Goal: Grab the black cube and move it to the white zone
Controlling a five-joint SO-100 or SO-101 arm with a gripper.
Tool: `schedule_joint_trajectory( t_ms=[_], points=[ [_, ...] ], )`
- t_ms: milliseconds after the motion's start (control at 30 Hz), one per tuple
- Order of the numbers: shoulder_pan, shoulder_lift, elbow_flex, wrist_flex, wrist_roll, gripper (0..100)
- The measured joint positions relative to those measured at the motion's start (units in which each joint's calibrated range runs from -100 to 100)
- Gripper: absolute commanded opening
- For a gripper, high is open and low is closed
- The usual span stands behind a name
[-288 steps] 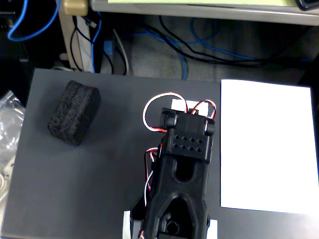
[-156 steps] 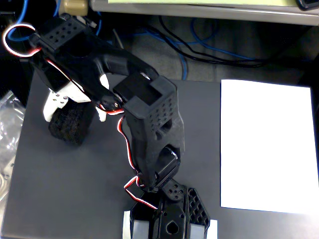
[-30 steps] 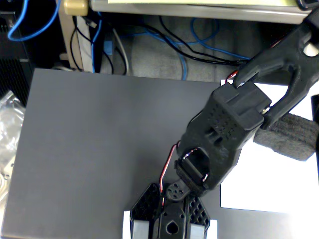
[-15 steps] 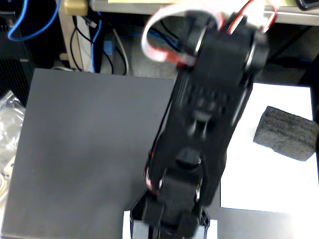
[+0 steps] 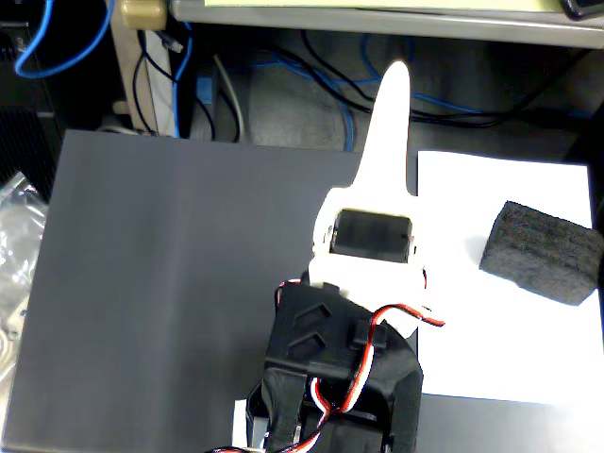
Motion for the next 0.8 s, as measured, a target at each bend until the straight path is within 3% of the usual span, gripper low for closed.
schedule_joint_trajectory(
  t_ms=[233, 433, 800],
  points=[
    [0.00, -6.99, 19.01, -9.76, 0.16, 33],
    [0.00, -7.16, 45.25, -23.02, 2.20, 1],
    [0.00, -6.99, 70.20, -25.07, 2.26, 2]
  ],
)
